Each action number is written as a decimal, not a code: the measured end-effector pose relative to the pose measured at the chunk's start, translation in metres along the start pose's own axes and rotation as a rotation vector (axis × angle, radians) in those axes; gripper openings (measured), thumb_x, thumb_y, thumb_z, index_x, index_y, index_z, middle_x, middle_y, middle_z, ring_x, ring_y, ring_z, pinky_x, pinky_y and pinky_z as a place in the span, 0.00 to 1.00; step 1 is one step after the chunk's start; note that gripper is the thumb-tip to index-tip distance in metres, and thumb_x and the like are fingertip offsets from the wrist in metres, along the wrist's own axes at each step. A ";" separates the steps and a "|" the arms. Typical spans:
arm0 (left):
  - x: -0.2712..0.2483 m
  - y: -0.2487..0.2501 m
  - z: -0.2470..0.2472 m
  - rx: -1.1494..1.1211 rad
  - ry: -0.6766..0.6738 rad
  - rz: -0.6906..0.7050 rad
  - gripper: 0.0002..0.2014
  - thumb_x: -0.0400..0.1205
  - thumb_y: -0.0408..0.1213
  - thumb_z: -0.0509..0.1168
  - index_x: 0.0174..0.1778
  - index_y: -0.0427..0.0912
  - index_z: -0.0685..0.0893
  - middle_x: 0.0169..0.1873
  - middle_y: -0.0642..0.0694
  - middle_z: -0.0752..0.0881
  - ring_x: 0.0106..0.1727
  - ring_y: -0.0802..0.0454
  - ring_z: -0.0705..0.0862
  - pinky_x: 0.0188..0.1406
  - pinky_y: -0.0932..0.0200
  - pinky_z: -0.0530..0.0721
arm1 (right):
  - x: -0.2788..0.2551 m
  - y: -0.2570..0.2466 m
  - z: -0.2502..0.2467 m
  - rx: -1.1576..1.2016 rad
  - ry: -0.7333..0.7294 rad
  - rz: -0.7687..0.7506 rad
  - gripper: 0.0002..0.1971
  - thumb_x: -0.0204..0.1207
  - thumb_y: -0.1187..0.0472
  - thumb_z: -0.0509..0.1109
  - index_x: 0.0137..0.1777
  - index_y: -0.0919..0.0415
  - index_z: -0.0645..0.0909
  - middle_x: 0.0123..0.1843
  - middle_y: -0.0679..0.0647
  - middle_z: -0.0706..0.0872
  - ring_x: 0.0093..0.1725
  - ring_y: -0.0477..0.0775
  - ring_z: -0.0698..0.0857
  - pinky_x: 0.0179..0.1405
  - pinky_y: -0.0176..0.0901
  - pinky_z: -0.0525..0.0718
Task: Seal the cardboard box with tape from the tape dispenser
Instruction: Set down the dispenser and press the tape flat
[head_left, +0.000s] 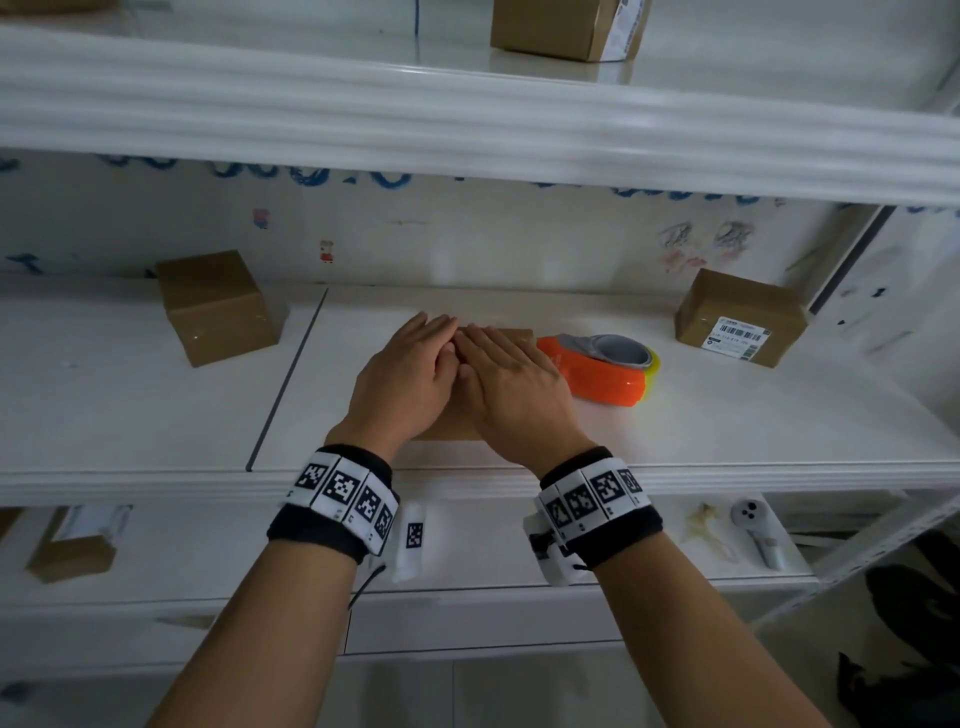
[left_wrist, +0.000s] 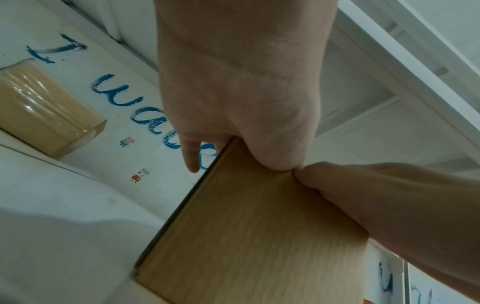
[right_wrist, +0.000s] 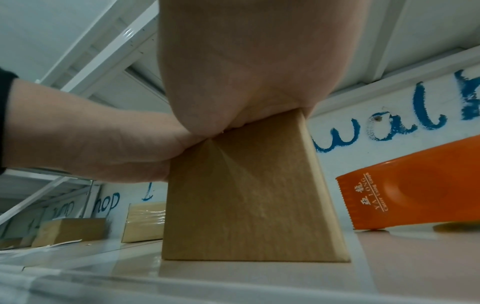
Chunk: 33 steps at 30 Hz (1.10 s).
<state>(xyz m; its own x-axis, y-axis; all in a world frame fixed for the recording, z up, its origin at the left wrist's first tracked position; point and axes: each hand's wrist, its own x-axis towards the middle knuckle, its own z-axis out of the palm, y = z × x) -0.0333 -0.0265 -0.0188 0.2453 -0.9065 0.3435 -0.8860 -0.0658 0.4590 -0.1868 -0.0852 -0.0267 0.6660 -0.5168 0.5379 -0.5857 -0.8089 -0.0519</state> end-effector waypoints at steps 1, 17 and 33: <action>0.000 0.000 0.000 0.007 0.005 0.003 0.24 0.95 0.44 0.49 0.89 0.48 0.69 0.87 0.53 0.70 0.90 0.55 0.59 0.85 0.46 0.68 | 0.000 0.000 0.000 0.007 -0.005 -0.004 0.25 0.91 0.51 0.50 0.83 0.56 0.77 0.81 0.53 0.81 0.82 0.53 0.76 0.82 0.54 0.71; -0.023 0.004 0.011 -0.929 -0.002 -0.591 0.32 0.81 0.71 0.66 0.78 0.58 0.80 0.69 0.56 0.85 0.72 0.51 0.83 0.73 0.47 0.79 | -0.009 0.006 -0.001 1.051 0.065 0.802 0.28 0.90 0.53 0.61 0.88 0.58 0.65 0.73 0.47 0.75 0.73 0.48 0.75 0.70 0.39 0.71; -0.034 0.009 -0.001 -0.985 0.006 -0.582 0.44 0.76 0.77 0.62 0.89 0.72 0.57 0.86 0.56 0.67 0.84 0.48 0.70 0.82 0.38 0.69 | -0.012 0.003 -0.002 1.258 0.010 0.852 0.34 0.88 0.41 0.62 0.91 0.51 0.59 0.83 0.47 0.69 0.80 0.45 0.68 0.76 0.40 0.69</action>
<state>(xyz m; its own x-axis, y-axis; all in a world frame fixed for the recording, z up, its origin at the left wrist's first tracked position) -0.0498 0.0044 -0.0254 0.5216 -0.8435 -0.1285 0.0551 -0.1169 0.9916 -0.1974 -0.0805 -0.0315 0.3367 -0.9415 -0.0165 -0.0159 0.0118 -0.9998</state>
